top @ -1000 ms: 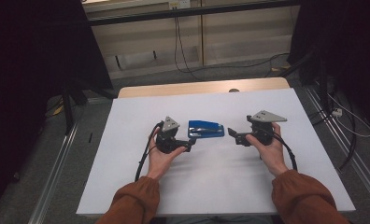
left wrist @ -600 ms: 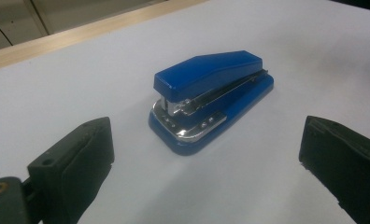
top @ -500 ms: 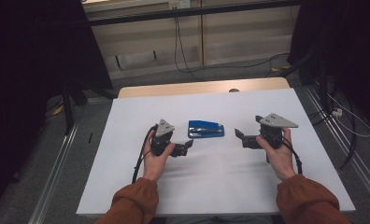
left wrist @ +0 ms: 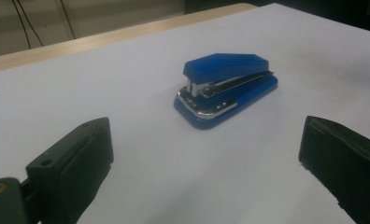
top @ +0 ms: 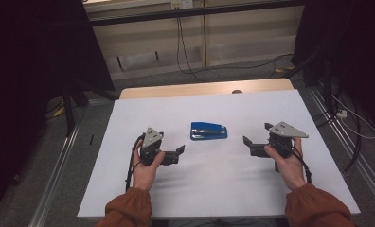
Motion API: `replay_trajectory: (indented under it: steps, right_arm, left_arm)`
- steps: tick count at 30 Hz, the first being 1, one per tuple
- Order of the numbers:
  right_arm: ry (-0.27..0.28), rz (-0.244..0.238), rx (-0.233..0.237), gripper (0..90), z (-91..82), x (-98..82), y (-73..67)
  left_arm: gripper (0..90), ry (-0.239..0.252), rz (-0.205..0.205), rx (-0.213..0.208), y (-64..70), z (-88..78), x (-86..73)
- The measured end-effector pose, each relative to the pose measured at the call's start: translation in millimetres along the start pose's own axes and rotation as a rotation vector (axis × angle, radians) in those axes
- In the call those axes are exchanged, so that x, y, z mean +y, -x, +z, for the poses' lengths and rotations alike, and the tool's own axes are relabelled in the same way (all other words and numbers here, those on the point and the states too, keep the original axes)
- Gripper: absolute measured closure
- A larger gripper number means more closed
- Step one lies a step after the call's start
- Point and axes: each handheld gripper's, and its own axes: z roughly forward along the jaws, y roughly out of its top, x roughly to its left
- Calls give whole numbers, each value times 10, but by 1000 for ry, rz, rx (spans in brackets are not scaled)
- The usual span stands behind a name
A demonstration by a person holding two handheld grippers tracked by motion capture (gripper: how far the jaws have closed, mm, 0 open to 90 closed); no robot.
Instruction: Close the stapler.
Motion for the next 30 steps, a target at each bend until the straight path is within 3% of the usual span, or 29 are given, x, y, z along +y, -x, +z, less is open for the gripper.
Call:
replay_trajectory:
  steps: [2, 8, 15, 22, 24, 30]
  right_arm:
    - [7, 3, -2, 31, -35, -7, -3]
    - [46, 9, -12, 31, -166, -7, -14]
    - [46, 20, -43, 31, -301, -54, 37]
    - [49, 21, -73, 30, -418, -114, 54]
    - [47, -7, -87, 28, -455, -108, 55]
    - [53, 10, -107, 27, -565, -169, 89]
  left_arm:
    - [32, 7, 3, -4, 23, -50, -7]
    - [32, 24, 13, 36, 42, -177, -46]
    - [32, 52, -3, 58, -1, -329, -112]
    - [31, 41, -22, 82, -32, -445, -169]
    - [31, 46, -15, 91, -37, -488, -176]
    - [31, 49, -31, 112, -107, -597, -240]
